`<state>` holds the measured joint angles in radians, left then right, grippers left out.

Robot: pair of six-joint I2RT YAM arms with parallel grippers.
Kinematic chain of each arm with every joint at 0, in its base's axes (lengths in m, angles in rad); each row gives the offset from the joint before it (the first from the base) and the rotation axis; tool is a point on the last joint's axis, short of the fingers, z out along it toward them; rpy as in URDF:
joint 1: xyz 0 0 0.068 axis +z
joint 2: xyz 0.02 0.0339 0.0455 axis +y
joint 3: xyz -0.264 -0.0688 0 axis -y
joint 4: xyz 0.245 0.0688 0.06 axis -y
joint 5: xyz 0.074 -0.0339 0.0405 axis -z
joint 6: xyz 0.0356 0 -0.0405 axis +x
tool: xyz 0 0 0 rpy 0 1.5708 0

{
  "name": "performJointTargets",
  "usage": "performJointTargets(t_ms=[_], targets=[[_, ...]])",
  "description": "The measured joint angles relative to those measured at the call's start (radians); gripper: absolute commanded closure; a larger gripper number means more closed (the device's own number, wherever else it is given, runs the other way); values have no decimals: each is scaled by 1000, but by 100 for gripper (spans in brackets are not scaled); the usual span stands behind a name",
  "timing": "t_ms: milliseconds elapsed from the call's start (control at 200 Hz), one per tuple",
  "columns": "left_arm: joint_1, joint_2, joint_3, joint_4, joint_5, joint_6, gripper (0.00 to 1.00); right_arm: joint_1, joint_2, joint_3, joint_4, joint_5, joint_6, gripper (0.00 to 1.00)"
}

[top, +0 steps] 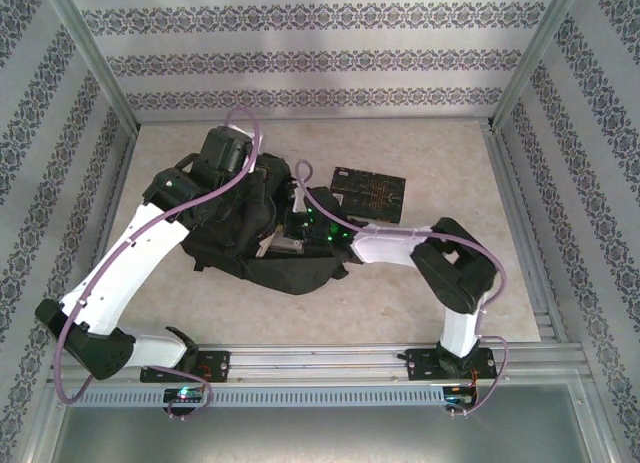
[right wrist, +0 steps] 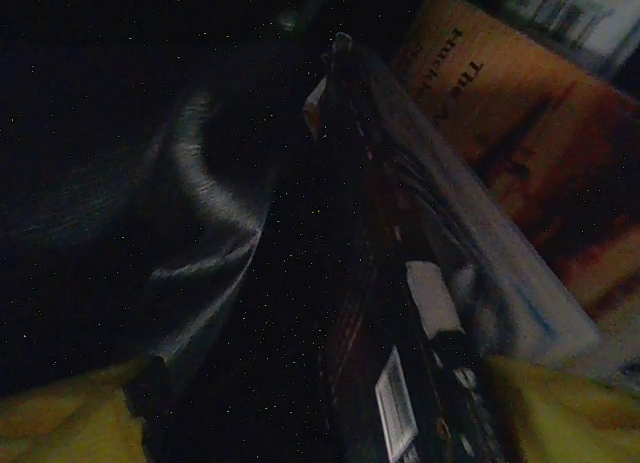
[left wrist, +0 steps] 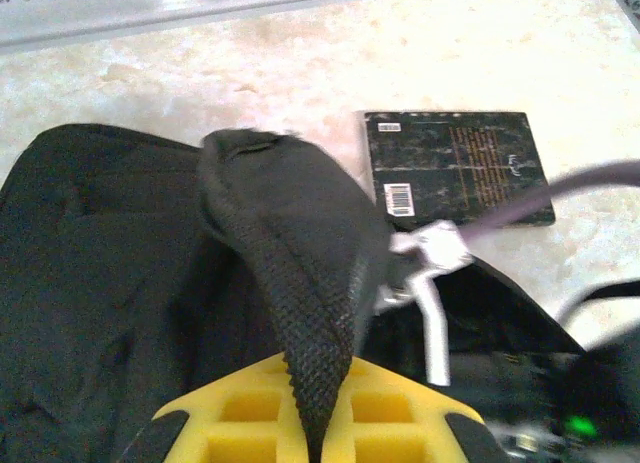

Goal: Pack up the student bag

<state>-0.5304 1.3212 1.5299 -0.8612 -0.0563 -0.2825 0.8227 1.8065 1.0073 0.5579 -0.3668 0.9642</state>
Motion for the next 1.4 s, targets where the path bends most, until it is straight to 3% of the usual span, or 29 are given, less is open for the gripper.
performJointTargets(t_ms=[145, 335, 575, 665, 784, 1094, 1224, 1399], targets=[[39, -35, -87, 54, 4, -12, 100, -3, -150, -88, -80, 24, -109, 19], [104, -58, -257, 151, 35, -66, 100, -29, -333, -182, -161, 90, -213, 32], [261, -64, -429, 230, 91, -171, 100, -201, -447, -198, -386, 202, -240, 62], [322, -79, -452, 246, 100, -199, 100, -267, -418, -118, -522, 269, -253, 80], [360, -119, -466, 257, 86, -216, 100, -312, -310, 35, -689, 388, -264, 95], [376, -137, -516, 313, 93, -228, 92, -420, 175, 522, -1018, 491, -243, 97], [376, -142, -530, 333, 90, -224, 77, -456, 334, 671, -1115, 494, -266, 94], [375, -167, -541, 363, 107, -201, 35, -489, 430, 753, -1217, 498, -294, 83]])
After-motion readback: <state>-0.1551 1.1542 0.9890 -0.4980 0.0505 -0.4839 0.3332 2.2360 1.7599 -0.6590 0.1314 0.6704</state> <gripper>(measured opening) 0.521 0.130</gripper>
